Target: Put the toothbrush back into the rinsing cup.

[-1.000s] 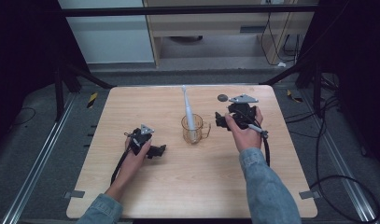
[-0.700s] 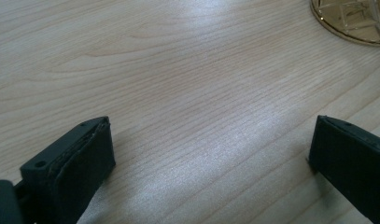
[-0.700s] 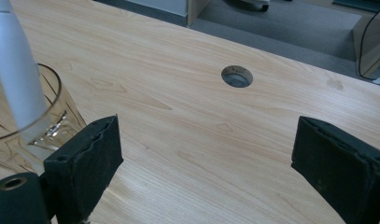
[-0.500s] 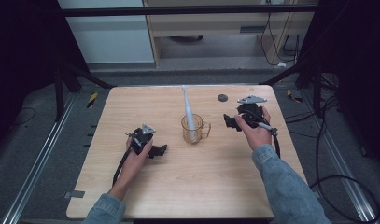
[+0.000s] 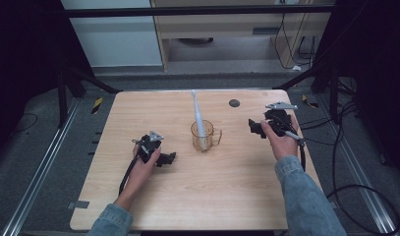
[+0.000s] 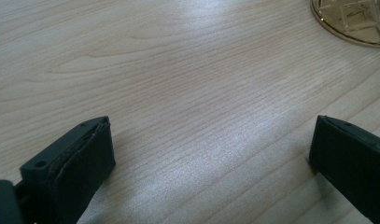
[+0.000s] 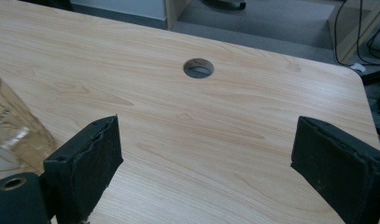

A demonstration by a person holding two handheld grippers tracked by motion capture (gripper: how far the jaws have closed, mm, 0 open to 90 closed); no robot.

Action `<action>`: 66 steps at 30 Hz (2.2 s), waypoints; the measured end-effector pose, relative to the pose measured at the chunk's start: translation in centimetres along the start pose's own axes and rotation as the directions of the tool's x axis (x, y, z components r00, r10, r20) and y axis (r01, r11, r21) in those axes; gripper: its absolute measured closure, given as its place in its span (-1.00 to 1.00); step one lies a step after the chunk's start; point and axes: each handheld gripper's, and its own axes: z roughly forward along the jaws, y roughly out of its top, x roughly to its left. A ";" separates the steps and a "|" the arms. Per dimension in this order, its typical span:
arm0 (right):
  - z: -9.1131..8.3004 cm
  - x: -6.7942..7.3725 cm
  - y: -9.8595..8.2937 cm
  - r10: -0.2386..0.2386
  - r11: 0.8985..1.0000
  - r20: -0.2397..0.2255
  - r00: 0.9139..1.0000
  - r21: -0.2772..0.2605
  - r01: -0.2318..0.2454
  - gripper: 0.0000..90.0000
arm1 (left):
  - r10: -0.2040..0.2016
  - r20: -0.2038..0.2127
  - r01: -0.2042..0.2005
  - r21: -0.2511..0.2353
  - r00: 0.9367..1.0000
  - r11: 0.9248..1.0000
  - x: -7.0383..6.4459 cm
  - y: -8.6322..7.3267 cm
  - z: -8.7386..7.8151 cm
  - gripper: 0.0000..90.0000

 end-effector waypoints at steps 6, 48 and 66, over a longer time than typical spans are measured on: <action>0.5 -1.4 -0.8 0.014 0.999 0.033 0.999 0.031 -0.015 -0.82 | 0.000 0.000 0.000 0.000 1.000 1.000 0.0 0.0 0.0 -1.00; 5.3 -3.4 -6.1 0.108 0.984 0.066 0.992 0.134 -0.116 -0.76 | 0.001 0.000 -0.001 -0.001 1.000 1.000 0.0 0.0 0.0 -1.00; 6.6 -2.7 -7.2 0.116 0.983 0.084 0.990 0.133 -0.127 -0.81 | 0.002 0.003 -0.002 0.000 1.000 1.000 0.0 0.0 0.0 -1.00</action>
